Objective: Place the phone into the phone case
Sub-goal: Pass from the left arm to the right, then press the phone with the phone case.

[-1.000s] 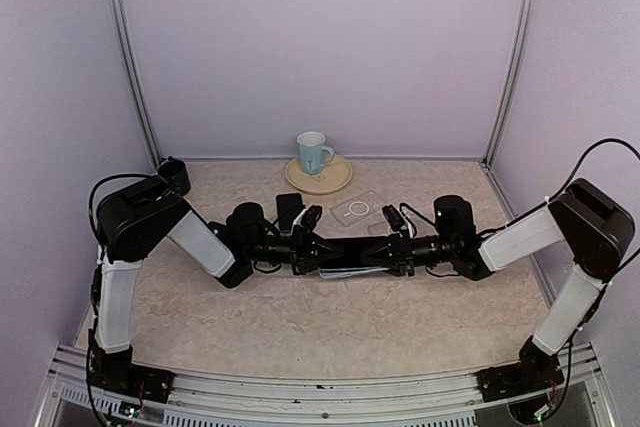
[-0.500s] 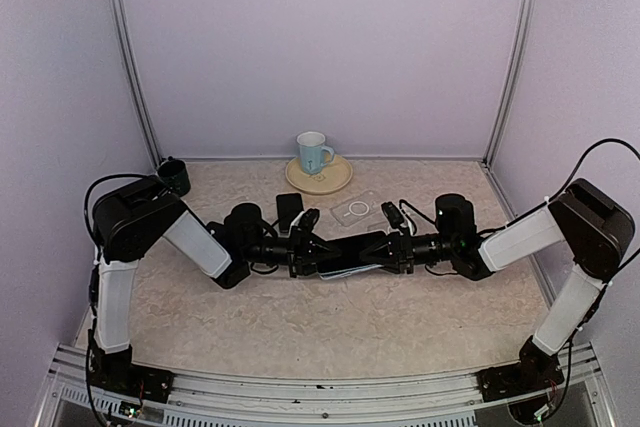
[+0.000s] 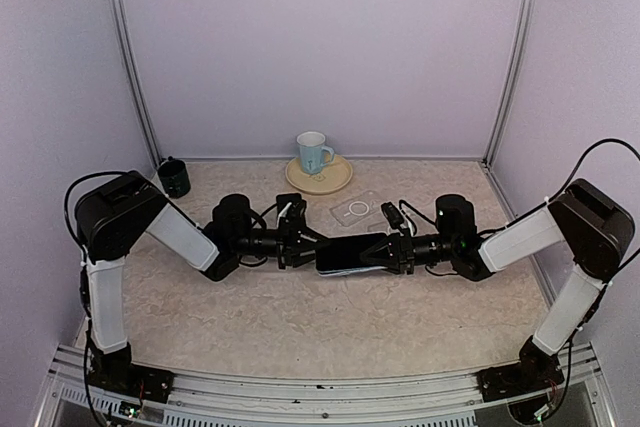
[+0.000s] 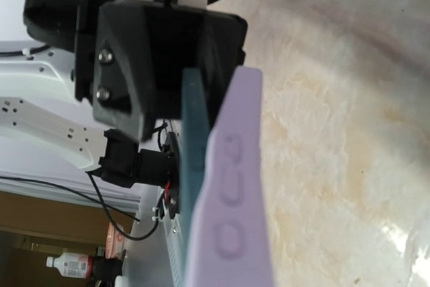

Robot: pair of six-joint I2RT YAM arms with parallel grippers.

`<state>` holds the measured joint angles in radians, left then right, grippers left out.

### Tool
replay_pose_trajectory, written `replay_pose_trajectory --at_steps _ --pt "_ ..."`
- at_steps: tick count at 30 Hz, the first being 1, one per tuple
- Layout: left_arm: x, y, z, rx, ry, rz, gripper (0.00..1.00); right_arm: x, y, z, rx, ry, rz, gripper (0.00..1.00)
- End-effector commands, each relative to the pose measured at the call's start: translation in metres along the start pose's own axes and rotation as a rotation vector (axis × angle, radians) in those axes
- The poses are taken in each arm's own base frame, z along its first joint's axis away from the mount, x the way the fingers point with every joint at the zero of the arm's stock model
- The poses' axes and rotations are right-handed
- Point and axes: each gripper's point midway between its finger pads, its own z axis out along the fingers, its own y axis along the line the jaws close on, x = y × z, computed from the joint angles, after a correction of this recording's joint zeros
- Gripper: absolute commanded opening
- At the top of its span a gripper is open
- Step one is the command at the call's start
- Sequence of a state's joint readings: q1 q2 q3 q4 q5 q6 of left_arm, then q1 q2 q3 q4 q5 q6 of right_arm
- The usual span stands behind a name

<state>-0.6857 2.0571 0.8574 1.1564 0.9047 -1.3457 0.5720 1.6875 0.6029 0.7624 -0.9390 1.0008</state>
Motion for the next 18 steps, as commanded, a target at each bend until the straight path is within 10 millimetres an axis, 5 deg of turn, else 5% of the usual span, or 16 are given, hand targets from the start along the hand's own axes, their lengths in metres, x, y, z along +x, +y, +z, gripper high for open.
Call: replay_pose_trajectory --at_steps 1,18 --pt "-0.013 -0.004 -0.013 -0.051 -0.041 0.059 0.32 -0.005 0.015 -0.006 -0.049 -0.011 -0.062 0.13" --pt "-0.019 0.006 -0.027 -0.160 -0.084 0.111 0.39 -0.010 0.029 -0.017 -0.084 -0.016 -0.120 0.05"
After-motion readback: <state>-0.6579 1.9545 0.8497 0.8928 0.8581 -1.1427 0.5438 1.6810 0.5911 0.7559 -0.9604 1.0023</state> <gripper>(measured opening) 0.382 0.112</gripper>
